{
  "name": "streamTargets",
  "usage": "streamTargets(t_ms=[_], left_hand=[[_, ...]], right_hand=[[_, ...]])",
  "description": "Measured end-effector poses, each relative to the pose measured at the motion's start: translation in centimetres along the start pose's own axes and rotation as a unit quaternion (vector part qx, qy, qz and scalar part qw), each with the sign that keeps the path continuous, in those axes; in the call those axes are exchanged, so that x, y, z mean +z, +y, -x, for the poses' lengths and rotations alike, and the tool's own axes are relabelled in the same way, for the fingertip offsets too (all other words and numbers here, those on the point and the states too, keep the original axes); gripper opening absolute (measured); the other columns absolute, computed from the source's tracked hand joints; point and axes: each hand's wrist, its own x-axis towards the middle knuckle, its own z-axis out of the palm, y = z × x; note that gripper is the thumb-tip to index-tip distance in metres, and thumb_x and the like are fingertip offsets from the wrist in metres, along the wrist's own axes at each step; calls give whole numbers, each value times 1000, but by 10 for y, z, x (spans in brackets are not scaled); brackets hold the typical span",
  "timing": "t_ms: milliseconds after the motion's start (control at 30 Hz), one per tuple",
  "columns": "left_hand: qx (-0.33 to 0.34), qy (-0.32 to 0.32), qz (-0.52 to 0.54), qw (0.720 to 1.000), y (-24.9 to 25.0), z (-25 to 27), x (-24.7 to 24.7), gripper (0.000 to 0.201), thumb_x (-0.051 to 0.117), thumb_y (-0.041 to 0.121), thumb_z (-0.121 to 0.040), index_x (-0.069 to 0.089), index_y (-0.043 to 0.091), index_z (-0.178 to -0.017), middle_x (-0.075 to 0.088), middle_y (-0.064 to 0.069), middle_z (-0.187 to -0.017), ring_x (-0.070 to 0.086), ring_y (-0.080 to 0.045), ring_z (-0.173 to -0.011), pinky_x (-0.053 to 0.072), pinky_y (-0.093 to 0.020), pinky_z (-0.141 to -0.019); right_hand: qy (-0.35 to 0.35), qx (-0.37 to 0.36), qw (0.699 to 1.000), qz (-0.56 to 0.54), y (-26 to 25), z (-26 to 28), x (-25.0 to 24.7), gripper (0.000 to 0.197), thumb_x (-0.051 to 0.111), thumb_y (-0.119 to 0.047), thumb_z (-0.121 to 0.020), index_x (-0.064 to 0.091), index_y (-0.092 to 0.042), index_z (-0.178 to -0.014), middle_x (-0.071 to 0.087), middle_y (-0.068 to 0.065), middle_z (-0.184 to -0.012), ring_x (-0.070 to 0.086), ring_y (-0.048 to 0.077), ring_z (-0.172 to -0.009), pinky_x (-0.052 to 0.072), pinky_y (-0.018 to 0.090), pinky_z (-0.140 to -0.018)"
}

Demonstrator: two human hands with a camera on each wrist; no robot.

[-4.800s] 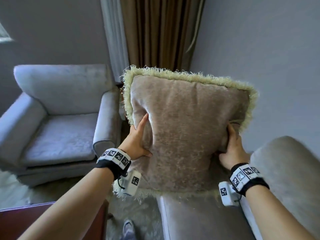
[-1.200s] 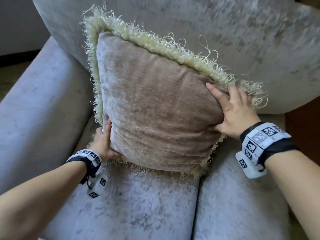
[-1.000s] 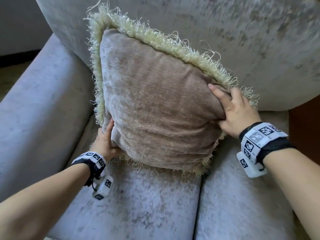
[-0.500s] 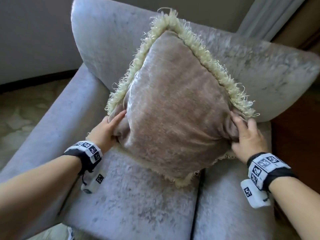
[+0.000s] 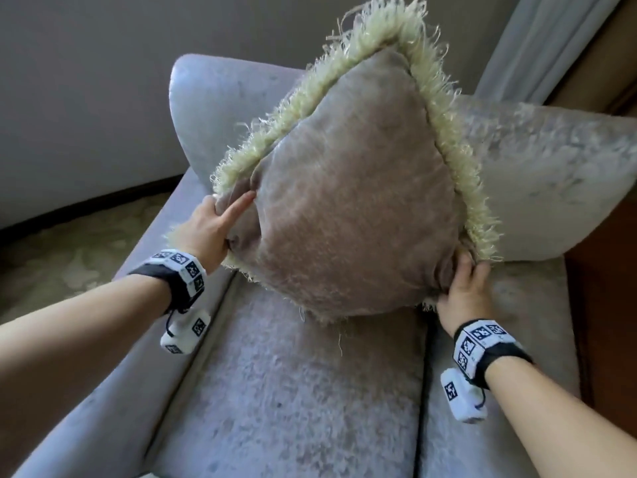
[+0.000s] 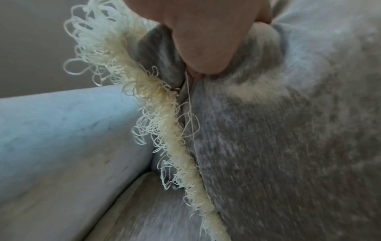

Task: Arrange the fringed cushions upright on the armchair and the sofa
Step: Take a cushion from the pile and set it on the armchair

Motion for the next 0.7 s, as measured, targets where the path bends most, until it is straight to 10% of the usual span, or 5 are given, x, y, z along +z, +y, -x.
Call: streamTargets(t_ms=[267,700], left_hand=[[-43,-38,-48,997,-10,-2,43,114,66,-3,-67,6,53,-146,35,-15,-98,40,-33,-80,45,-47,-70],[-65,-54,-51,995,-16,12,35,103,68,47,-73,-4,51,-147,10,-27,-153,10,-43,-142,15,-54,-116]], right_hand=[[-81,23,995,45,21,9,41,92,76,11,-50,34,-3,-130,41,36,-103,48,55,-86,49,61,-72],[-43,56,997,23,16,24,23,102,68,-1,-69,13,-33,-149,5,19,-152,20,50,-133,43,56,-94]])
